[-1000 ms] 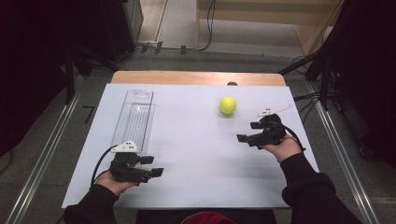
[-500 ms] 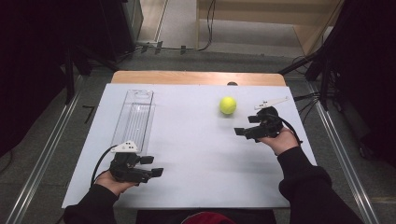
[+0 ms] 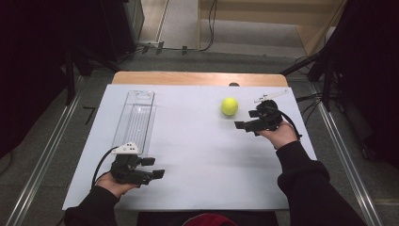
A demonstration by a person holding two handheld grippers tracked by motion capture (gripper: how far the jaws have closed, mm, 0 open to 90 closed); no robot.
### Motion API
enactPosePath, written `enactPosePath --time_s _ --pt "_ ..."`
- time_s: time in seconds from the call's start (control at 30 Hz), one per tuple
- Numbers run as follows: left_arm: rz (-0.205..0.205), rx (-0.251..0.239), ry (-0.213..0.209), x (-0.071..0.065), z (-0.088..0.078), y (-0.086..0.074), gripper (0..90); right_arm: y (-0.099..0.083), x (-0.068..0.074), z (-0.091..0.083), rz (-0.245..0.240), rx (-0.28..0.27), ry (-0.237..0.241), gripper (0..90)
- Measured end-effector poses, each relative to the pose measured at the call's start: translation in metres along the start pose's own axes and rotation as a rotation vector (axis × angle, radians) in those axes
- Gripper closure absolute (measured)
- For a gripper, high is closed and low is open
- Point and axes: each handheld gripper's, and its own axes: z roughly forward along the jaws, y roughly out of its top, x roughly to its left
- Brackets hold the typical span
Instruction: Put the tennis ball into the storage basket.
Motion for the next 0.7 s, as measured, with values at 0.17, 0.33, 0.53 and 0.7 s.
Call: enactPosePath --time_s 0.17,0.33,0.53,0.7 --pt "-0.008 -0.002 0.001 0.000 0.000 0.000 31.0 0.004 -0.004 0.002 0.003 -0.006 -0.006 13.1" --pt "-0.004 0.001 0.004 0.000 -0.001 -0.002 31.0 0.009 -0.009 0.007 0.015 -0.001 -0.024 13.1" --pt "-0.012 -0.006 0.007 0.000 -0.002 -0.003 30.9 0.015 -0.016 0.009 0.024 -0.012 -0.038 13.1" --pt "-0.009 -0.006 0.022 0.000 -0.002 -0.004 30.9 0.020 -0.021 0.013 0.037 -0.014 -0.049 13.1"
